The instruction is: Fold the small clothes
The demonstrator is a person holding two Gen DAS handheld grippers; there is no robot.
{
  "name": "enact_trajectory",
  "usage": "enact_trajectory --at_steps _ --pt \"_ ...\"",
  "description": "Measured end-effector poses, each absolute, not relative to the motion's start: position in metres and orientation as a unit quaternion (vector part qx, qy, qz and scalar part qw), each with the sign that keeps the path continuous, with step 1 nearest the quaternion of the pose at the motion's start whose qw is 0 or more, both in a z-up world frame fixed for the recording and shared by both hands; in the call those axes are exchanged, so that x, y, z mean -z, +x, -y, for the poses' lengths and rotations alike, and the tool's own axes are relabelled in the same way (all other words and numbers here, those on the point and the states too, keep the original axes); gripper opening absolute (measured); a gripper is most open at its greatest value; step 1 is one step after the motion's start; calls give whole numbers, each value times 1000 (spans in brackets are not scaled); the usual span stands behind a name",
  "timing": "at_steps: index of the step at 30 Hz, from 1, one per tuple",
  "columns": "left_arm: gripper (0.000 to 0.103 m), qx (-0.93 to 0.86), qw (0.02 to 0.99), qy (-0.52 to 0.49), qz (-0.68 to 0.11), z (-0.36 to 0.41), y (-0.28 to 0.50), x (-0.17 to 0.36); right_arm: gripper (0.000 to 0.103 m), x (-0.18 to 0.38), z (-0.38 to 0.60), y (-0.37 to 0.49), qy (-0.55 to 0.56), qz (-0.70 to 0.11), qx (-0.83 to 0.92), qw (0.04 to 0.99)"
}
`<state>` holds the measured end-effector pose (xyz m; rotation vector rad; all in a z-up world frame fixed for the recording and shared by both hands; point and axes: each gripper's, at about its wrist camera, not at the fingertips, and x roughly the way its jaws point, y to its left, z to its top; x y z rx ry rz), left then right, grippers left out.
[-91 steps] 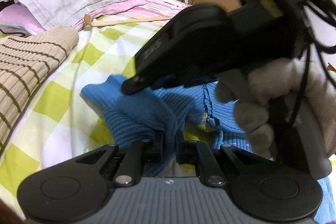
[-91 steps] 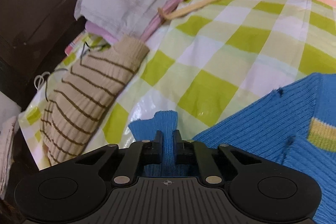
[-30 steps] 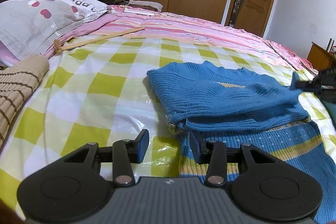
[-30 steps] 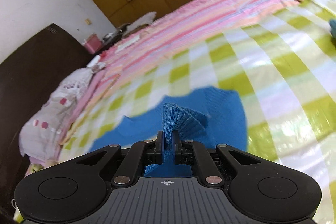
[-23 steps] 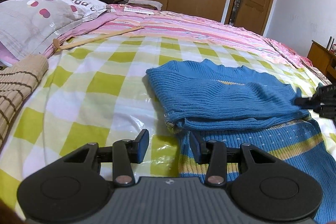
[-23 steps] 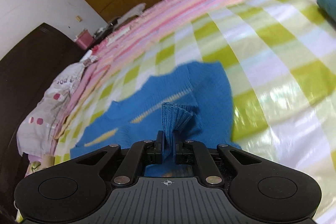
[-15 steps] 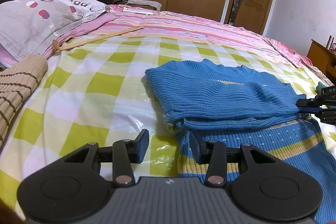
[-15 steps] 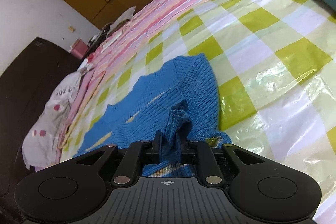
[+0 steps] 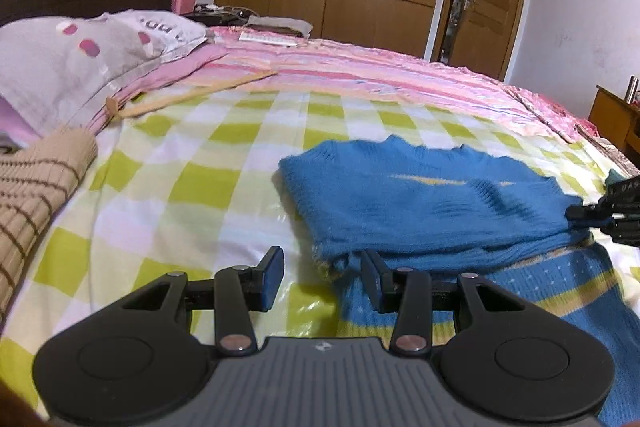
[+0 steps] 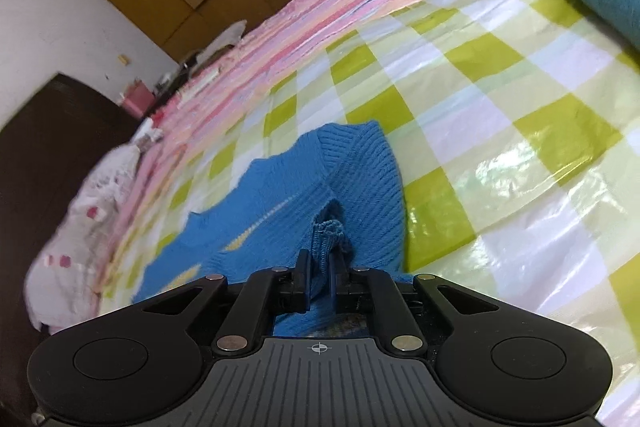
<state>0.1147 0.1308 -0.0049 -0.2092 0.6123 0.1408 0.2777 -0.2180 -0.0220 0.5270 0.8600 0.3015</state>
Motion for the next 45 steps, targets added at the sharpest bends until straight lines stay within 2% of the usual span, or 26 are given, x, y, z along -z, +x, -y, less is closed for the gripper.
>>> enact_trajectory --at_steps 2,13,22,26,32,34,35,45 --pt "47 -67 946 -100 -302 -127 121 3 14 20 217 277 231 -412 -138 871" --pt "47 -73 949 -95 -292 -113 166 -8 14 -23 192 270 140 -345 -165 913" --pt "47 -87 939 -82 -322 -110 195 18 14 14 139 301 70 -379 -190 903" --pt "49 -90 939 -74 -324 -115 193 25 3 22 155 305 72 -382 -167 906" --pt "50 -99 937 -74 -327 -116 189 23 0 23 168 308 93 -390 -155 903" --pt "50 -102 936 -80 -327 -116 184 19 5 17 166 301 83 -386 -156 906" --pt "50 -101 936 -83 -327 -116 181 17 13 13 166 296 81 -382 -160 907" --pt "50 -100 932 -81 -340 -115 170 17 14 15 161 272 46 -392 -172 903"
